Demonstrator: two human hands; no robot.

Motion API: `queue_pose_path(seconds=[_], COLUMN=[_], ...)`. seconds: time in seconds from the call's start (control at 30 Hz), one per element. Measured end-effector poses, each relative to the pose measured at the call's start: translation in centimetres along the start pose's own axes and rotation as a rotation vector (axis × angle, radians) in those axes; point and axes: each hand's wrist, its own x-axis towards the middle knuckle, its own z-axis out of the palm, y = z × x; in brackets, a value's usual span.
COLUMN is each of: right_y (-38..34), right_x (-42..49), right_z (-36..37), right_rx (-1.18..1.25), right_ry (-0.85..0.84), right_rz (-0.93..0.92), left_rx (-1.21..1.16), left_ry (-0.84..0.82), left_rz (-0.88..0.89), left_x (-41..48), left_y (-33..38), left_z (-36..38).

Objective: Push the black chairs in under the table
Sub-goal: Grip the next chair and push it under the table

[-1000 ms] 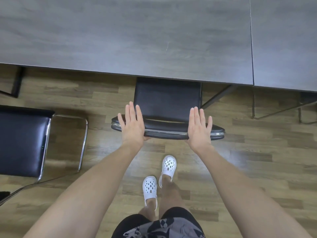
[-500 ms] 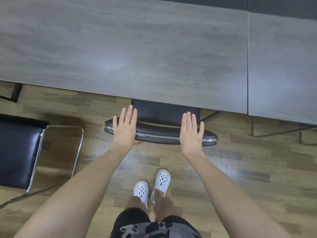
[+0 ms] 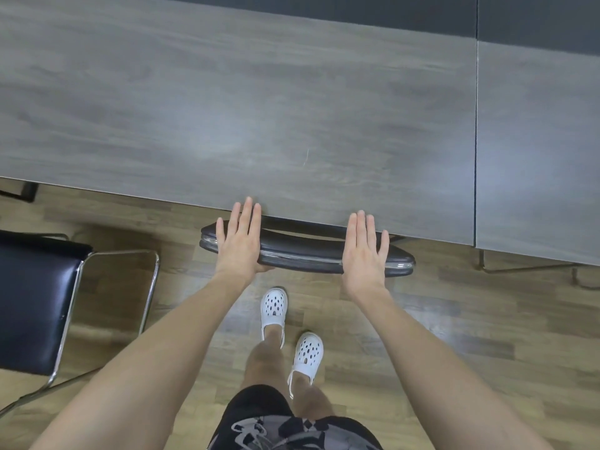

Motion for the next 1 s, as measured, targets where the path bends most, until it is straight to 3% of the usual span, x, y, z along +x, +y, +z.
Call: queue_pose_path(seconds=[0.77, 1.0], right_y=[-0.4, -1.1], right_x=[3.3, 1.8], right_z=[-0.9, -1.8], right_rx=[-0.057, -0.023], right_ry=[-0.082, -0.150], right_rz=[0.035, 0.023], left_rx=[-0.023, -0.046], left_ry=[-0.014, -0.035], left_rz=[0.019, 0.103], left_x=[3.1, 2.1], left_y=[-0.5, -1.5], left_z=[-1.5, -2.6])
